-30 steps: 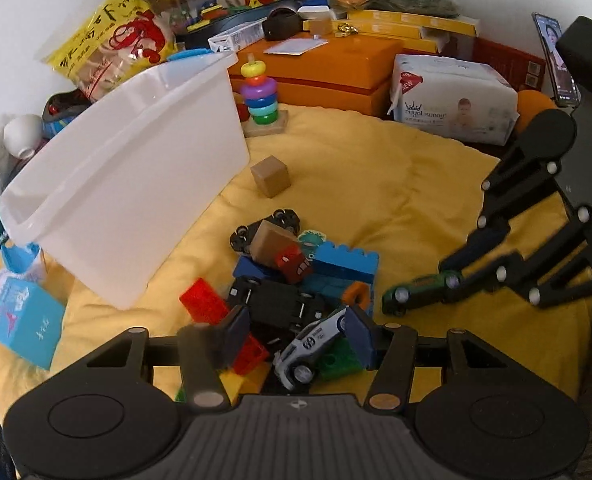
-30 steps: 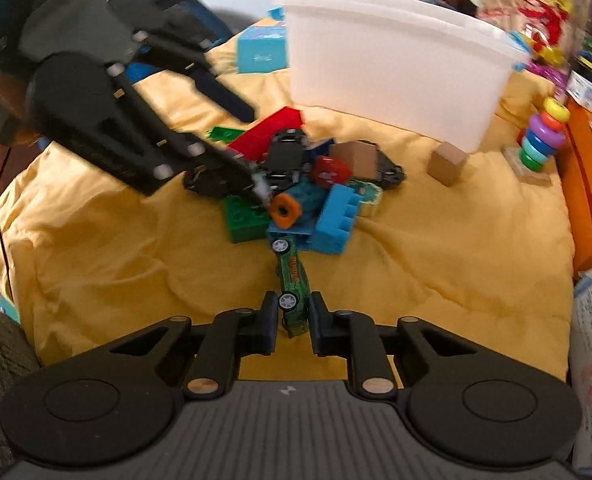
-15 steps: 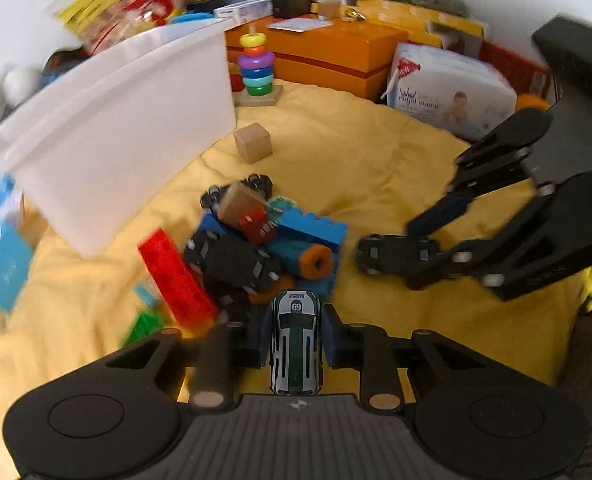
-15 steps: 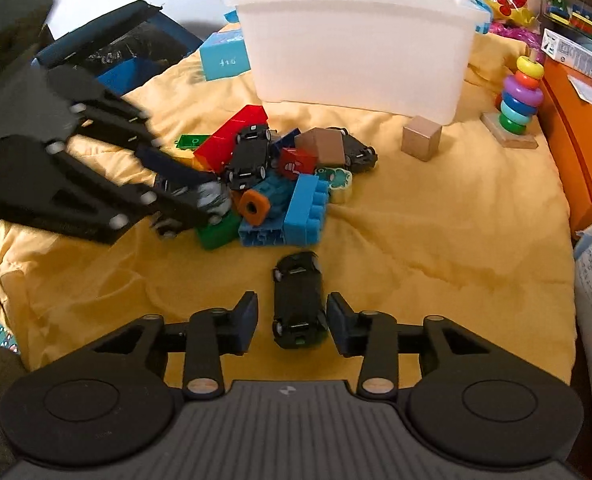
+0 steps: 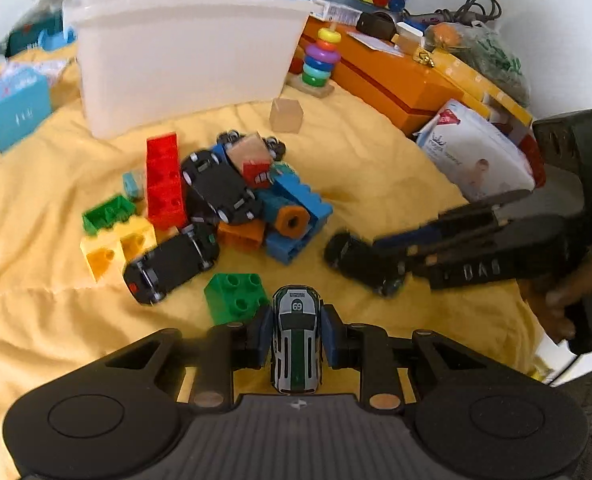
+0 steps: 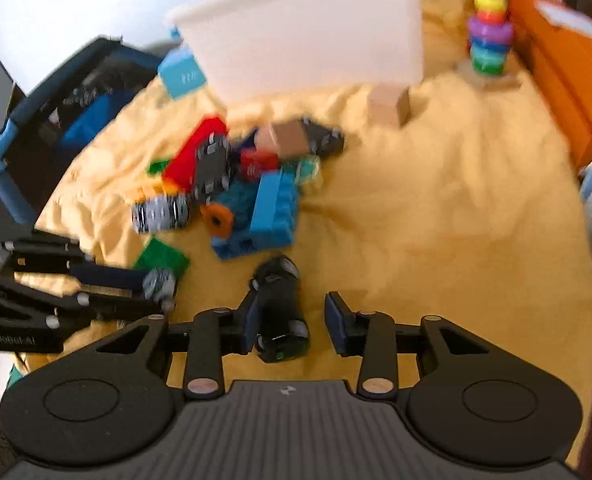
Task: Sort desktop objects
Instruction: 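Grasp the green toy car with the right gripper and lift it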
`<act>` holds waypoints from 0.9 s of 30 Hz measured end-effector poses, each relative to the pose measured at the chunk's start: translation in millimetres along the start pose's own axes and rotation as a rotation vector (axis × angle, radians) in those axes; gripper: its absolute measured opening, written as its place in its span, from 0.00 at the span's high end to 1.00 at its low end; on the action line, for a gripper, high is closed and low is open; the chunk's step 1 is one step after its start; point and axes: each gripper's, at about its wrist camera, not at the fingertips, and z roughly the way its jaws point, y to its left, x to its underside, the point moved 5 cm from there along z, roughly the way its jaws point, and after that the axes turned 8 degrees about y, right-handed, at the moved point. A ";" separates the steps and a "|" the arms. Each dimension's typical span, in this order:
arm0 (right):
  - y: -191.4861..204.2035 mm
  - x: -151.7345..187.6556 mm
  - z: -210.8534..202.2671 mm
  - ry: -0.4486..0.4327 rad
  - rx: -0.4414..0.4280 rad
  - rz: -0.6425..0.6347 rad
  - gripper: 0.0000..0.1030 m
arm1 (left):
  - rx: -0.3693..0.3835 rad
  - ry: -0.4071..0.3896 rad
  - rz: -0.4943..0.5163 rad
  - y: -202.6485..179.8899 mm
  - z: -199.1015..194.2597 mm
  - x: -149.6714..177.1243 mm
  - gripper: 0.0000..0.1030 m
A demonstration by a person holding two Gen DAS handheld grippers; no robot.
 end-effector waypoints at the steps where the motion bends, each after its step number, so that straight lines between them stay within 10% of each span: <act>1: 3.9 1.0 0.8 -0.005 0.003 -0.019 0.66 | -0.015 -0.006 0.015 -1.5 0.4 -0.5 0.71; 2: 8.8 2.3 1.7 -0.003 0.014 -0.056 0.78 | -0.018 -0.006 0.021 -2.9 0.6 -0.5 0.71; 9: 22.3 7.7 -15.2 -0.035 0.123 -0.184 0.81 | -0.023 -0.015 0.057 -8.6 8.6 -7.3 0.71; 19: 43.2 24.0 1.3 -0.010 0.512 -0.581 0.79 | -0.036 -0.012 0.056 -13.9 -5.1 -3.3 0.71; 27: 58.2 26.8 -12.8 -0.016 0.295 -0.545 0.59 | -0.027 -0.018 0.021 -13.5 -24.3 12.3 0.67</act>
